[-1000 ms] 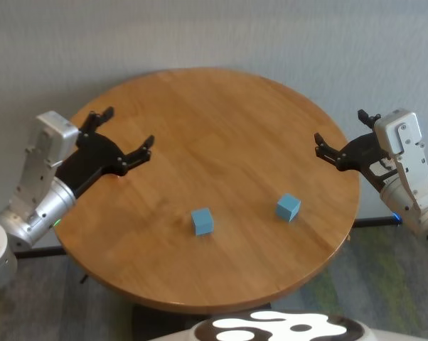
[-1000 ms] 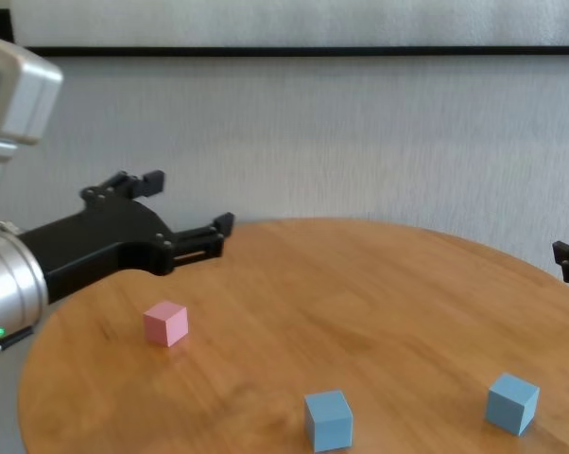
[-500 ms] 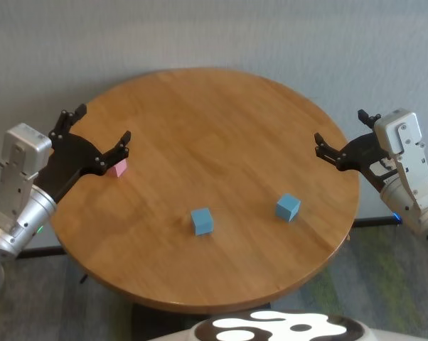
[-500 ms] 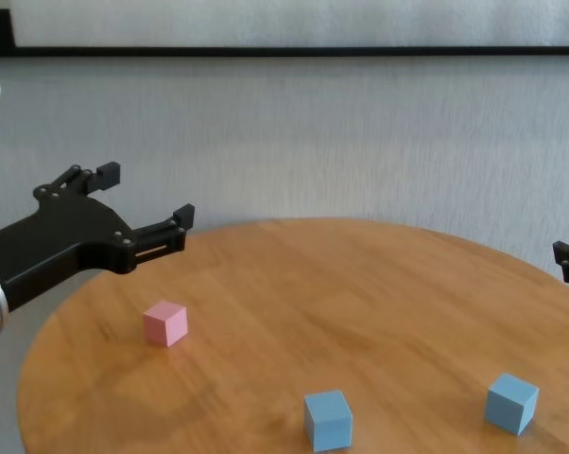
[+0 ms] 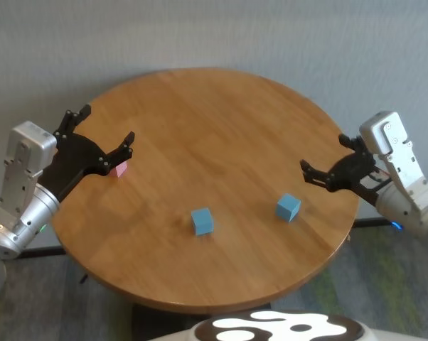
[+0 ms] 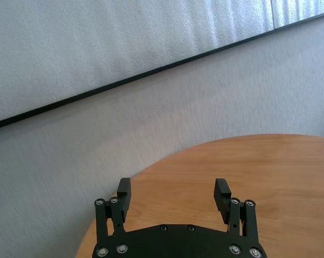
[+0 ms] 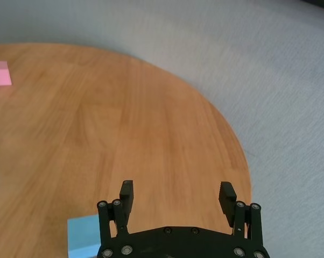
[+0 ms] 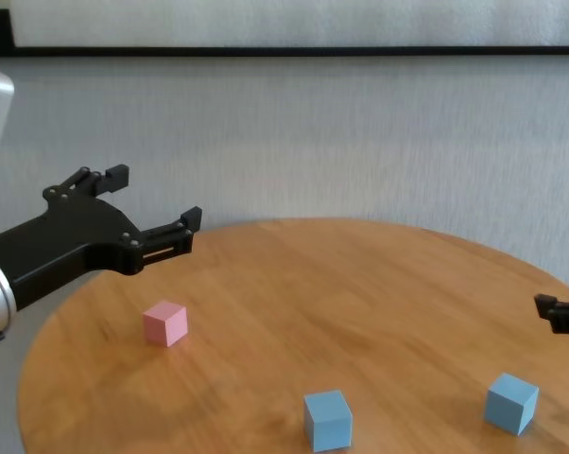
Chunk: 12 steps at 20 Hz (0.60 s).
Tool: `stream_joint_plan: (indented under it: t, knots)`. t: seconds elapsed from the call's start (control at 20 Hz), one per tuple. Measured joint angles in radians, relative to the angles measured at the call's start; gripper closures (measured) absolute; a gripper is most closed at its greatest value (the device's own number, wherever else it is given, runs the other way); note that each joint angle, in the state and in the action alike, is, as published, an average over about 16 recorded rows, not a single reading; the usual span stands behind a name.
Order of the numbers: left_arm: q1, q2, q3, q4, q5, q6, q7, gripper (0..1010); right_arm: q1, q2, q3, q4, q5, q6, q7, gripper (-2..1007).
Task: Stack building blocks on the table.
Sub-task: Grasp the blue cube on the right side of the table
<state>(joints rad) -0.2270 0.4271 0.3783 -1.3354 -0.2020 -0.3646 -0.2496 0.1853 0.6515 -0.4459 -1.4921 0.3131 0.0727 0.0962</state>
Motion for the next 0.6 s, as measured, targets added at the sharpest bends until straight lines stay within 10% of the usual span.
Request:
stream_joint_plan:
  t: [0.6]
  knots:
    - [-0.005,0.0,0.005,0.001,-0.001,0.008,-0.002,10,-0.004,0.082,0.014,-0.086,0.086,0.271,0.189,0]
